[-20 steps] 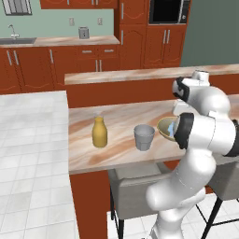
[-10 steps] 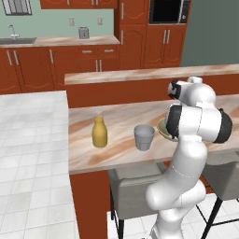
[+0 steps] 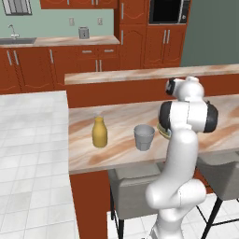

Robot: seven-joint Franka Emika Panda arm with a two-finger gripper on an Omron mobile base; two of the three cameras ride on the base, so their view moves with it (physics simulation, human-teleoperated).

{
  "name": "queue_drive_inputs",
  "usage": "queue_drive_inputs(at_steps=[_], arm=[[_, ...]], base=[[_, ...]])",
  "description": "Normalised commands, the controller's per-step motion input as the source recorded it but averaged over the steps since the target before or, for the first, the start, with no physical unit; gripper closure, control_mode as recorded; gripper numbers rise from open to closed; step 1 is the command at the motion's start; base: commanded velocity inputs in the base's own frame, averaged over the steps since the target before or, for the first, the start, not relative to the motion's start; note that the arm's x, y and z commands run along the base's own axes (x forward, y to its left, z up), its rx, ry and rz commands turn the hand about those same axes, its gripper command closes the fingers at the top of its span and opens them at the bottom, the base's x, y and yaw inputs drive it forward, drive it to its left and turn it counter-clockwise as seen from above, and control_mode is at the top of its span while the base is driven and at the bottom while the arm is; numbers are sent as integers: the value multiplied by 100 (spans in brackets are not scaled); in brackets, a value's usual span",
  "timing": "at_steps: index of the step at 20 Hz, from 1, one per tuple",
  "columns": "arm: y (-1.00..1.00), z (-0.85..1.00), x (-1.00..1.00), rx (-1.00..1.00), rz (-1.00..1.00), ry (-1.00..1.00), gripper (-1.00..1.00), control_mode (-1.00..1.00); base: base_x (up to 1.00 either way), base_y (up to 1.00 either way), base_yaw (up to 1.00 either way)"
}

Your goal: There are two ice cubes in the ice bowl. Place both ice cubes in the glass cup.

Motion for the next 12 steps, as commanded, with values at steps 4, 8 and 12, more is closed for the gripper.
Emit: queue_drive_inputs(at_steps=[4,8,12], arm=[[0,-24,48,0,0,0,-100,-100],[0,-35,21,0,0,2,-100,-100],[9,-37,0,-2,0,10,-100,-100]], base=[[0,0,0],[0,0,0],[0,0,0]])
